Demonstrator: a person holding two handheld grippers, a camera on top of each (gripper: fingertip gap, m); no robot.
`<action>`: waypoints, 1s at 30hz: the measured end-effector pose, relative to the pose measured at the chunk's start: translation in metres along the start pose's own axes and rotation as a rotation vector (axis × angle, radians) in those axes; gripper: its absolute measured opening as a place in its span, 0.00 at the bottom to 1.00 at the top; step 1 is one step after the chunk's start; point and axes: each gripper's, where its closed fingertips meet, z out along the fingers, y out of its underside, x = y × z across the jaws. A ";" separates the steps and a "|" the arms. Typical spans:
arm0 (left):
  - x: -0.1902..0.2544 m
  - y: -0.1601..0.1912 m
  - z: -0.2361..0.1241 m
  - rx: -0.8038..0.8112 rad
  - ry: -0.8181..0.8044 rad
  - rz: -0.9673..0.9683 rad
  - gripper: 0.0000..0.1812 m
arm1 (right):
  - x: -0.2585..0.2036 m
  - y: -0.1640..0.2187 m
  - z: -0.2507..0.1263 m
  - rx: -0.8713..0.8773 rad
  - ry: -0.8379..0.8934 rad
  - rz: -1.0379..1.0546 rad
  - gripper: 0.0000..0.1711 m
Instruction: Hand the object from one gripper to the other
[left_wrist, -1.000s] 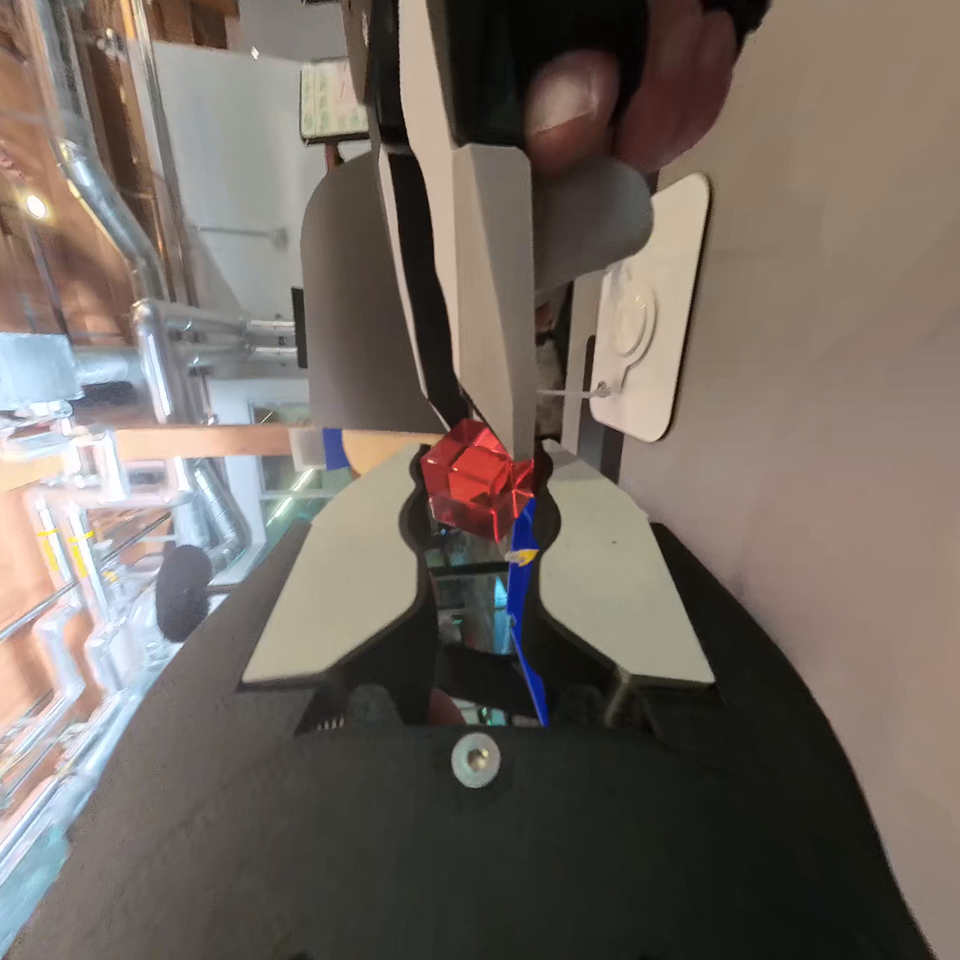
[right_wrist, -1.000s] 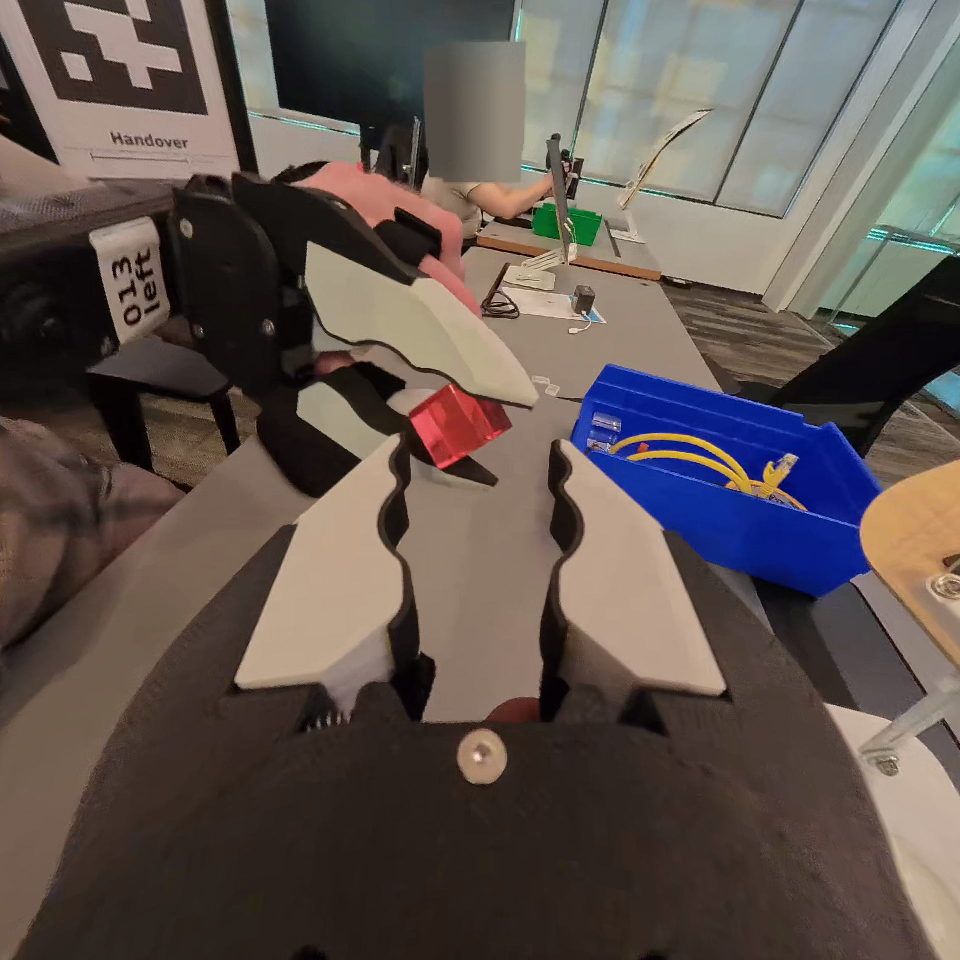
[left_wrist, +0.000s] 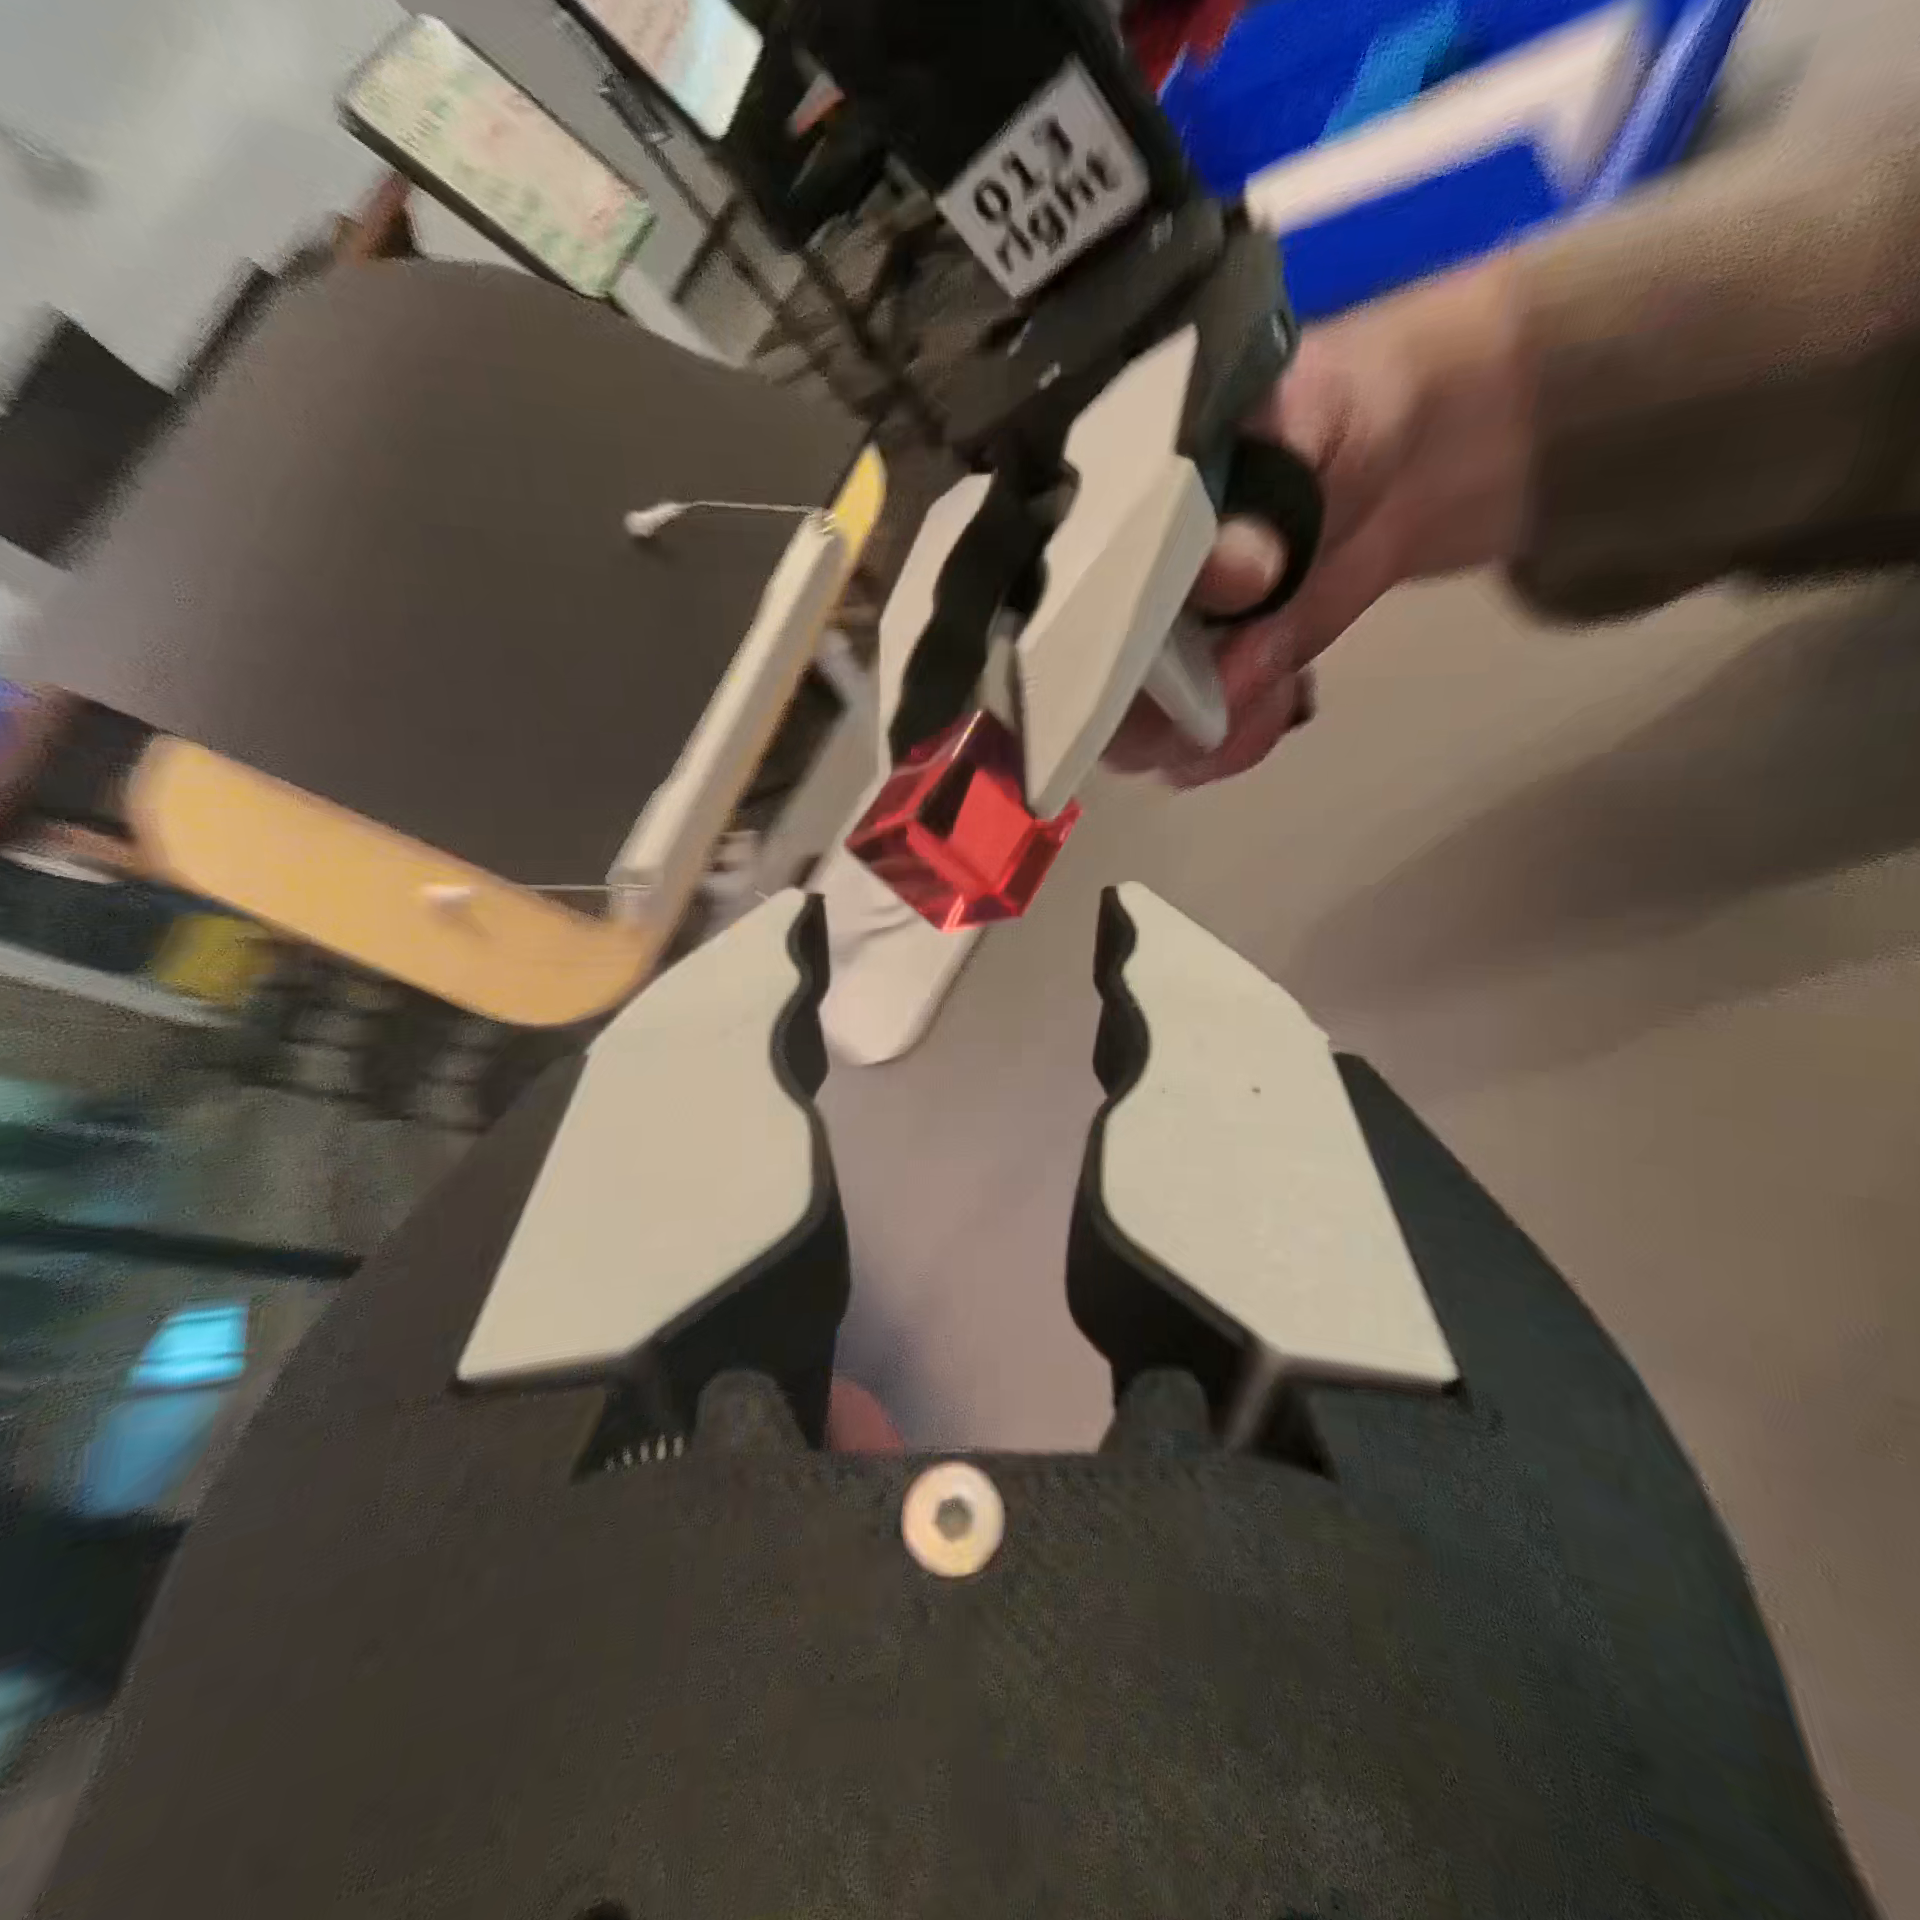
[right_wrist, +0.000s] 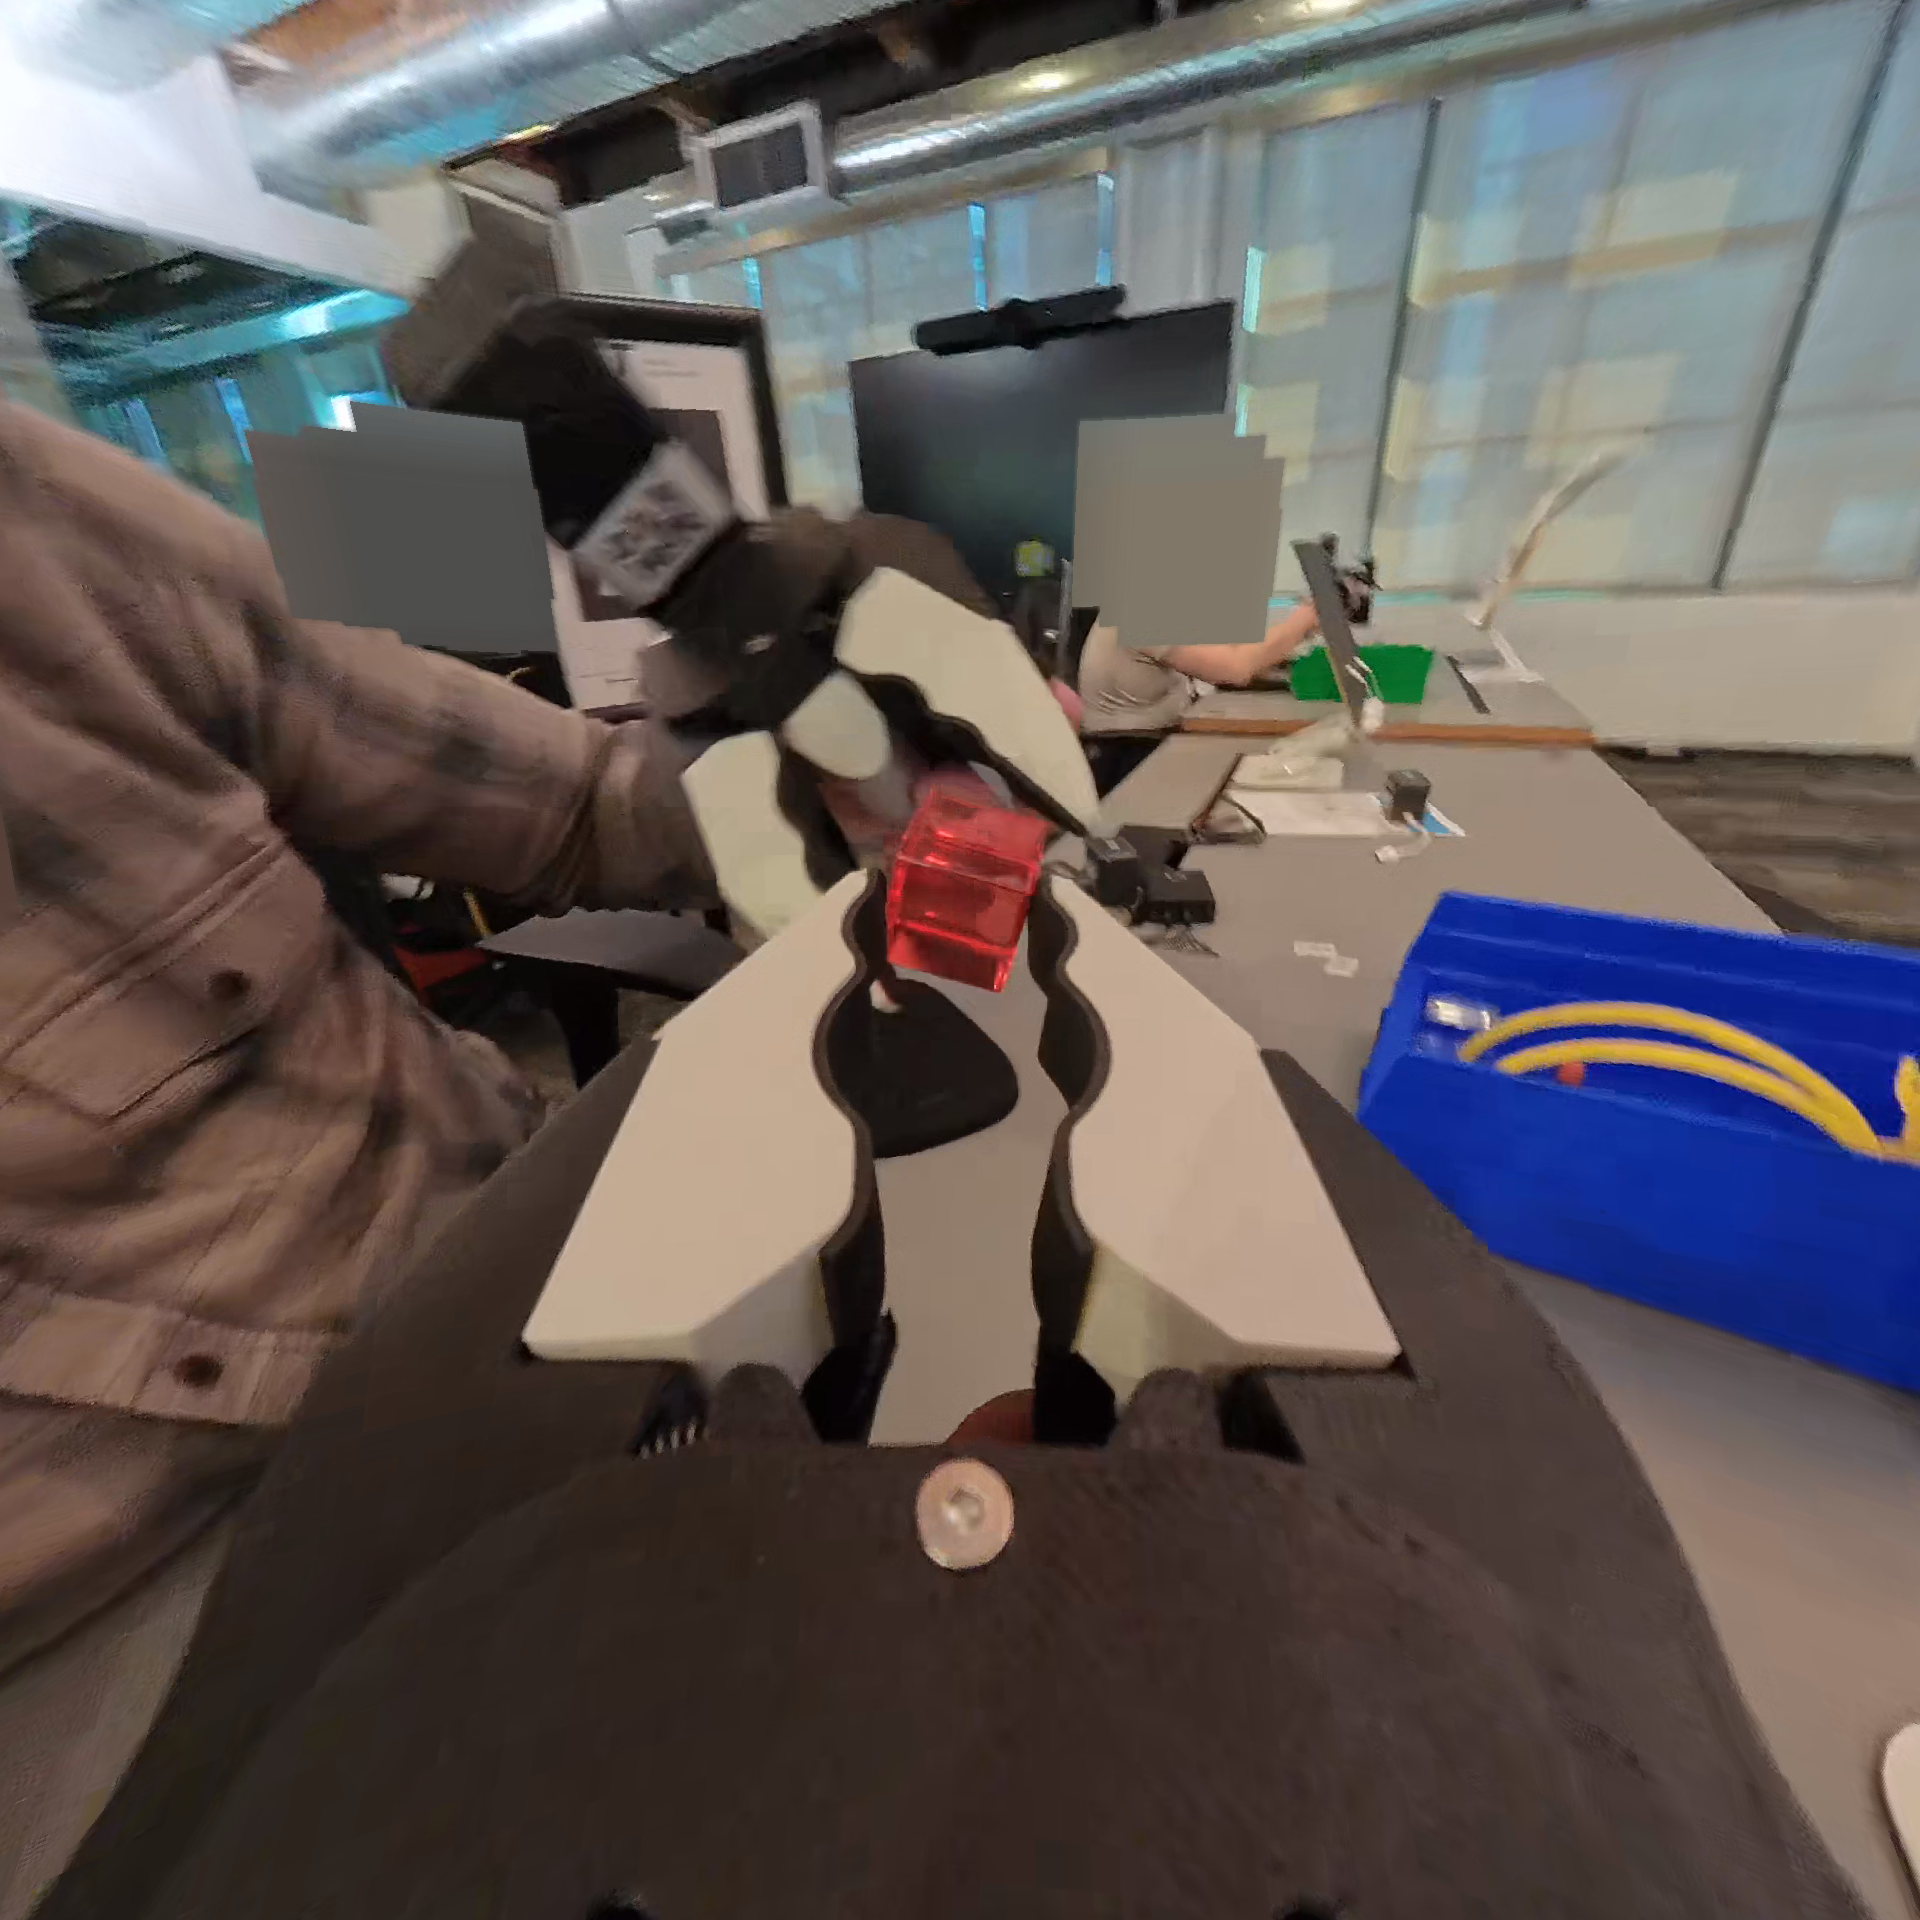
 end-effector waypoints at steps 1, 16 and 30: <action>0.006 -0.002 -0.002 0.036 0.074 -0.122 0.27 | -0.004 -0.001 -0.002 0.006 -0.018 -0.015 0.14; 0.035 -0.024 -0.007 0.330 0.378 -0.590 0.15 | -0.033 0.001 -0.002 0.018 -0.171 -0.076 0.14; 0.028 -0.027 -0.011 0.403 0.337 -0.601 0.16 | -0.034 -0.004 -0.003 0.043 -0.167 -0.089 0.14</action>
